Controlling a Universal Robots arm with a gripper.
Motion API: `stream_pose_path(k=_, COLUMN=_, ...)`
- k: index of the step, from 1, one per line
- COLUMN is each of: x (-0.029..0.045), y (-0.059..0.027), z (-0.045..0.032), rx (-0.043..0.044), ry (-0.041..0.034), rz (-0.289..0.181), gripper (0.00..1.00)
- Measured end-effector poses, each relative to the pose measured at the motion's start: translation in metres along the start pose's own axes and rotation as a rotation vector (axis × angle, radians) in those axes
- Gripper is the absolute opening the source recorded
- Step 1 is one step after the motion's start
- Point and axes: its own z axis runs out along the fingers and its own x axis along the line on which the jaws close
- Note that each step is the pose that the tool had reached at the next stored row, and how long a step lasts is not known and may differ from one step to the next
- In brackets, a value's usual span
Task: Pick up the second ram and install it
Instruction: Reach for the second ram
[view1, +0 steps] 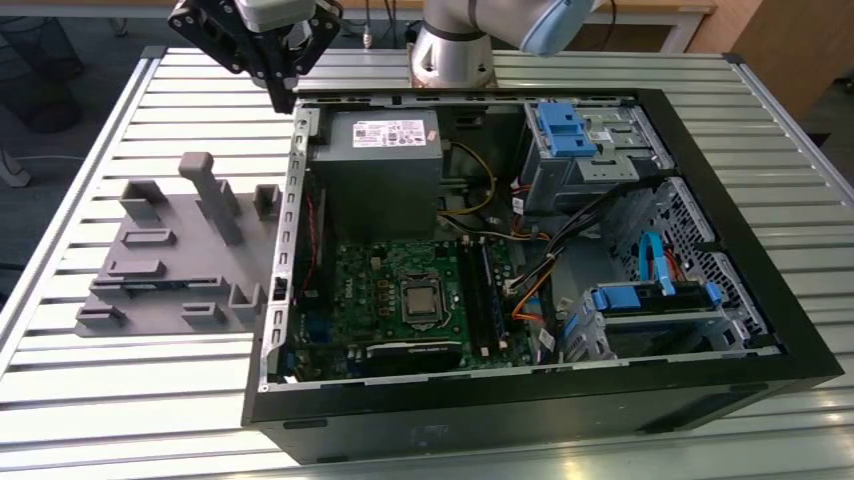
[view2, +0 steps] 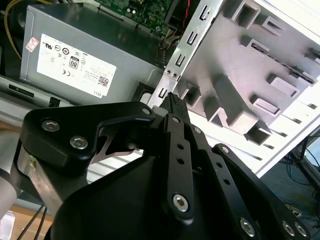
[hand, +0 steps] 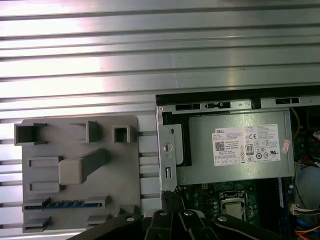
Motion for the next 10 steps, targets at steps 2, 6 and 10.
stream_pose_path(k=2, x=0.0002, y=0.0000, z=0.0000, rx=-0.0001, ry=-0.0001, rz=0.000, gripper=0.11)
stream_pose_path(k=6, x=0.0008, y=-0.0001, z=0.0000, rx=0.0000, ry=0.0000, rz=0.000, gripper=0.11)
stream_pose_path(k=10, x=0.0027, y=-0.0002, z=-0.0001, rx=-0.0001, ry=0.0000, rz=0.000, gripper=0.11)
